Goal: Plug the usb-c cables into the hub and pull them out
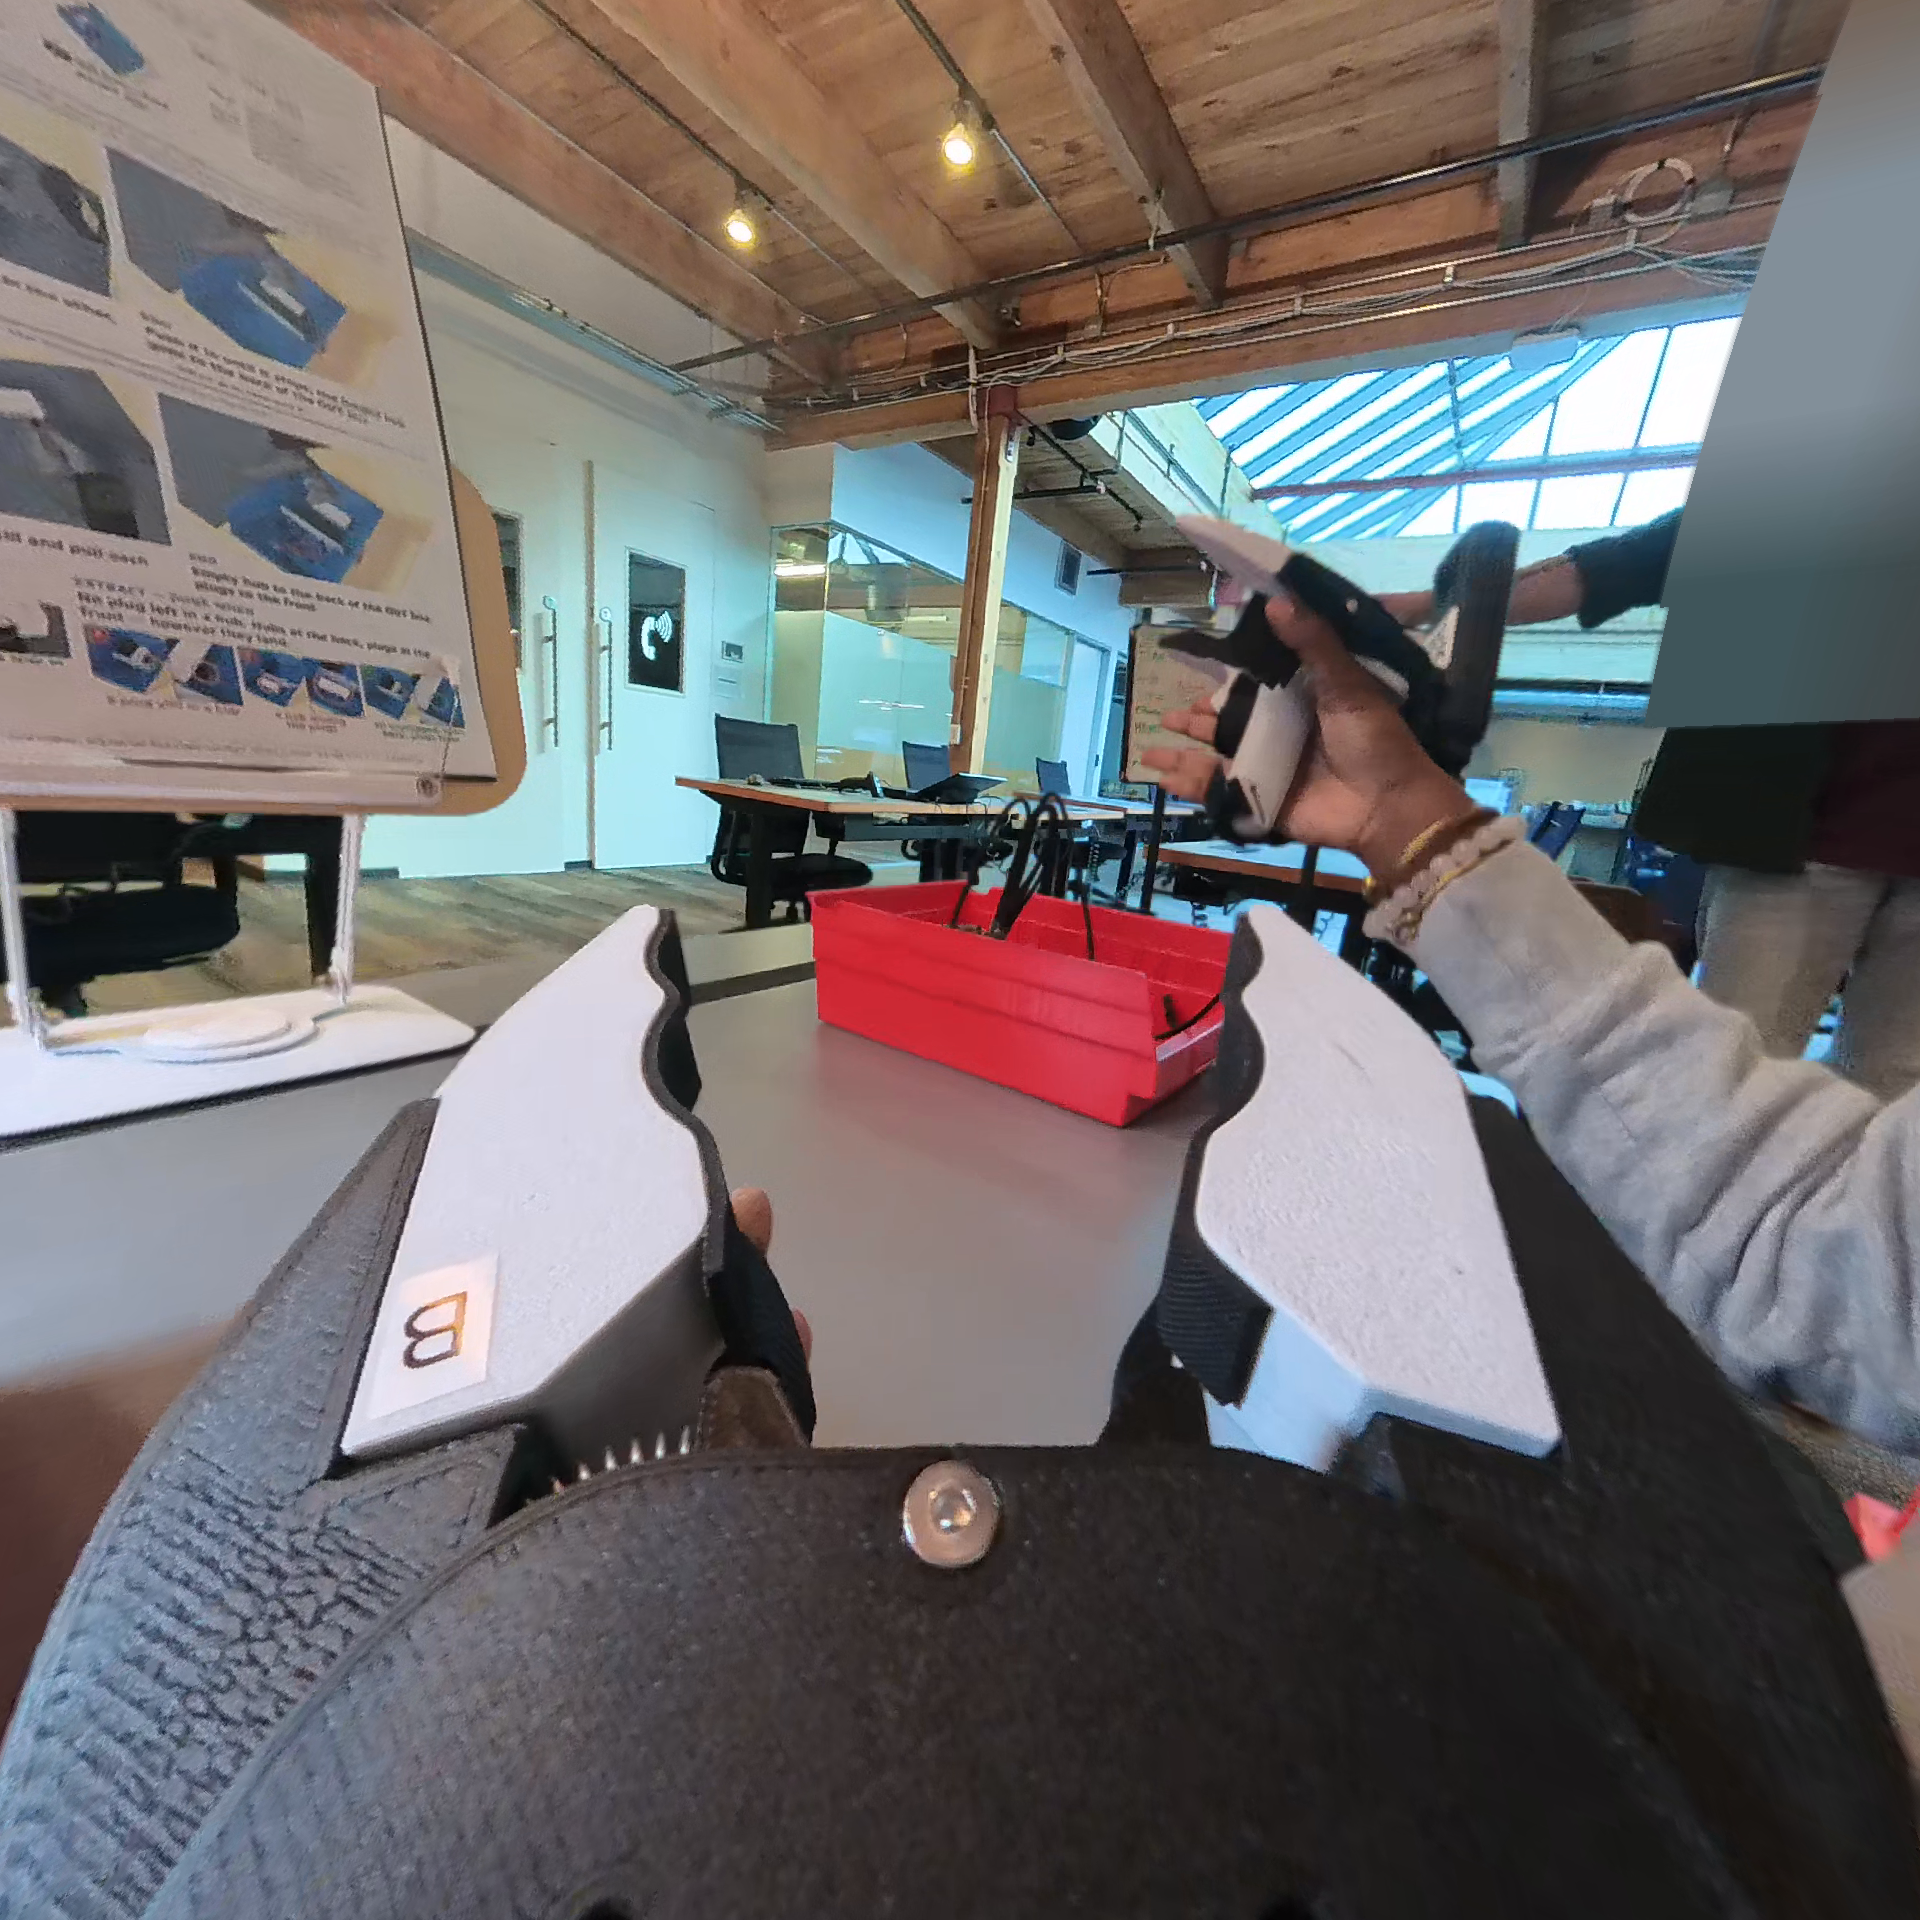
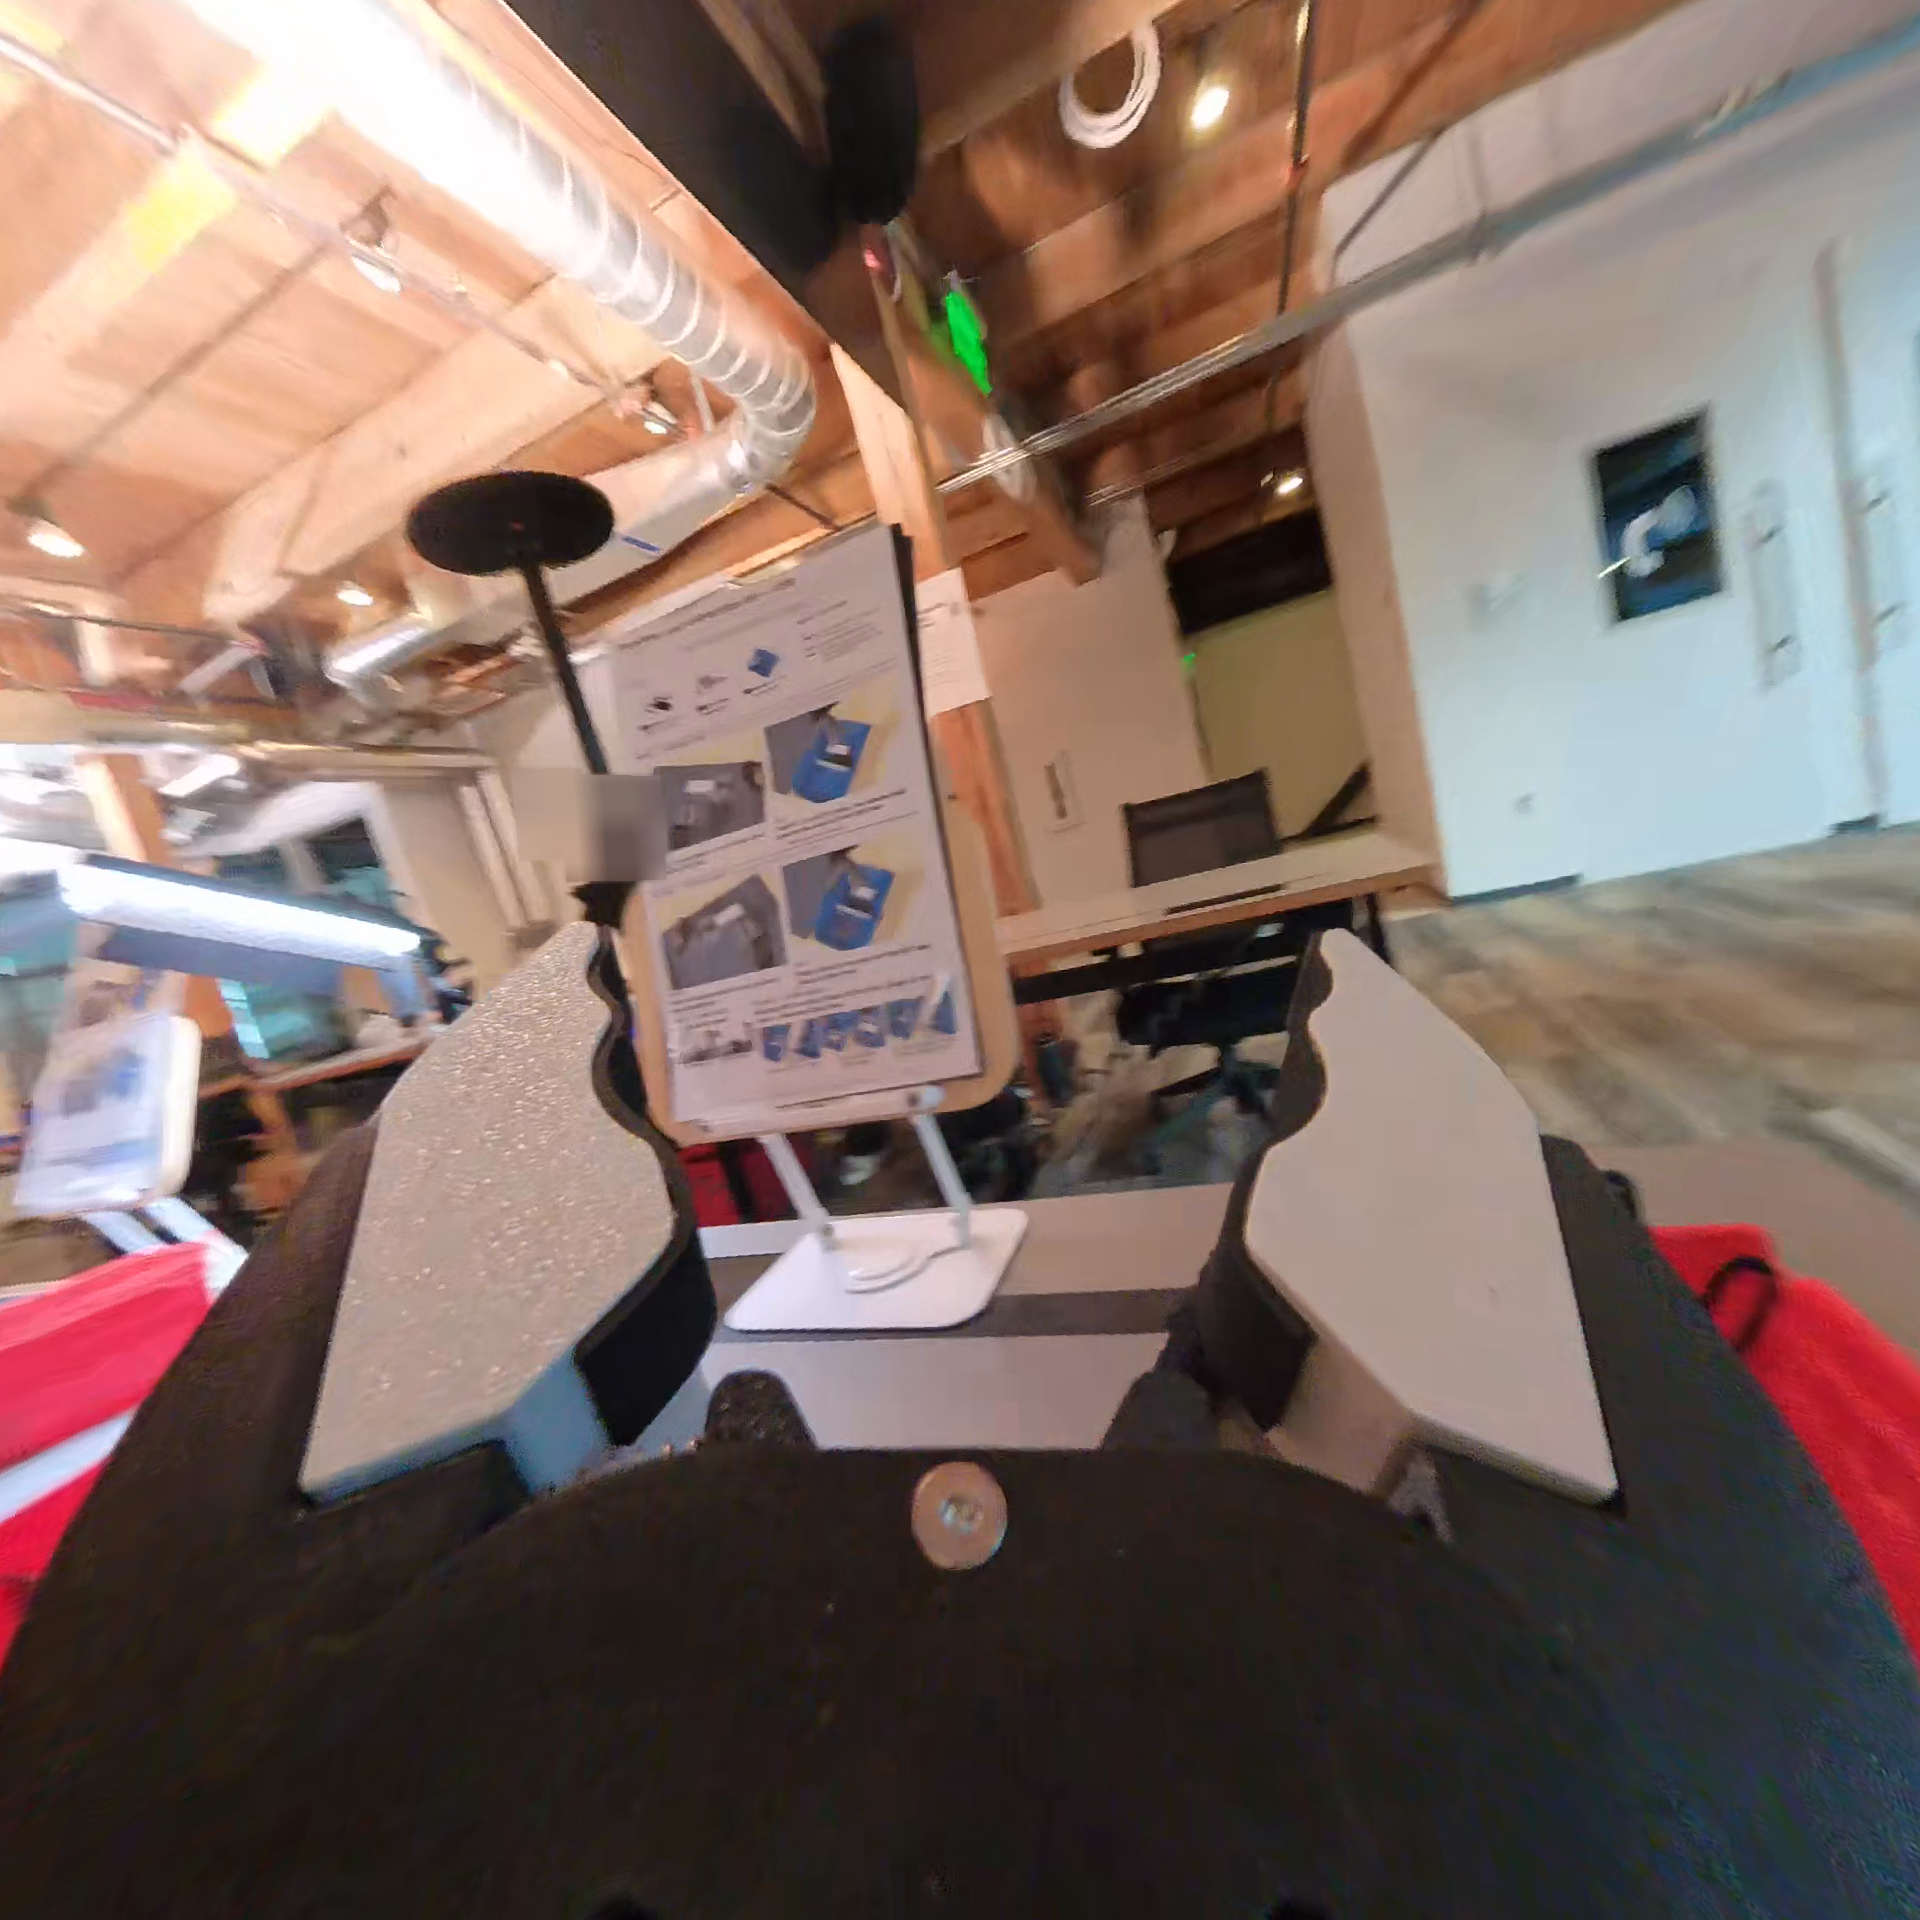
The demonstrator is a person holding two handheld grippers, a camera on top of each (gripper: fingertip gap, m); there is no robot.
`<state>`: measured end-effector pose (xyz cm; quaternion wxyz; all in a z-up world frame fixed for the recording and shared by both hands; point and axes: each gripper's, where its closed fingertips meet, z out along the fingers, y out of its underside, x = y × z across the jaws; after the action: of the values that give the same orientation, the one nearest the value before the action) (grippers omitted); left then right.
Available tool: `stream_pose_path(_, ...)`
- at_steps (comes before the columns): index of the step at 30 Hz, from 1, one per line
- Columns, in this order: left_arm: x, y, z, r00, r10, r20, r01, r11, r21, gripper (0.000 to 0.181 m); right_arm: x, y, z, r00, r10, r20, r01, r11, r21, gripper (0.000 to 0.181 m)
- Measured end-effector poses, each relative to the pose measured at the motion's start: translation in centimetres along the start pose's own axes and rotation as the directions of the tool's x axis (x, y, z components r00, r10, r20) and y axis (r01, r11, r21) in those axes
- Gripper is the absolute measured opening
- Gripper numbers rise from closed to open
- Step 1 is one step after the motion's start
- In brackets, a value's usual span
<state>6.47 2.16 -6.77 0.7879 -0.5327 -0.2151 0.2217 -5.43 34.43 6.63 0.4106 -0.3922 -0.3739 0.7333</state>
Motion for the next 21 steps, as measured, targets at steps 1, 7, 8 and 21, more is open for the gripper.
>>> stream_pose_path(1,0.3,-0.9,-0.2,1.0,0.006,-0.003,-0.006,1.0,-0.001,0.099,-0.2,0.0,-0.7,0.998,-0.05,-0.027,0.05,0.999,0.004,0.122)
stream_pose_path(7,0.3,-5.6,-2.0,0.997,0.066,0.04,-0.064,0.997,-0.05,0.134,-2.1,0.9,-5.1,0.942,-0.302,-0.149,0.309,0.95,0.032,0.146)
stream_pose_path(8,0.0,-6.4,-2.5,0.994,0.089,0.063,-0.085,0.995,-0.053,0.138,-2.4,0.9,-5.8,0.934,-0.318,-0.163,0.328,0.944,0.038,0.146)
stream_pose_path(21,-9.5,-10.2,-11.0,0.74,0.488,0.462,-0.335,0.864,-0.377,0.143,-0.9,3.8,-10.7,0.759,-0.61,-0.227,0.509,0.774,-0.377,0.135)
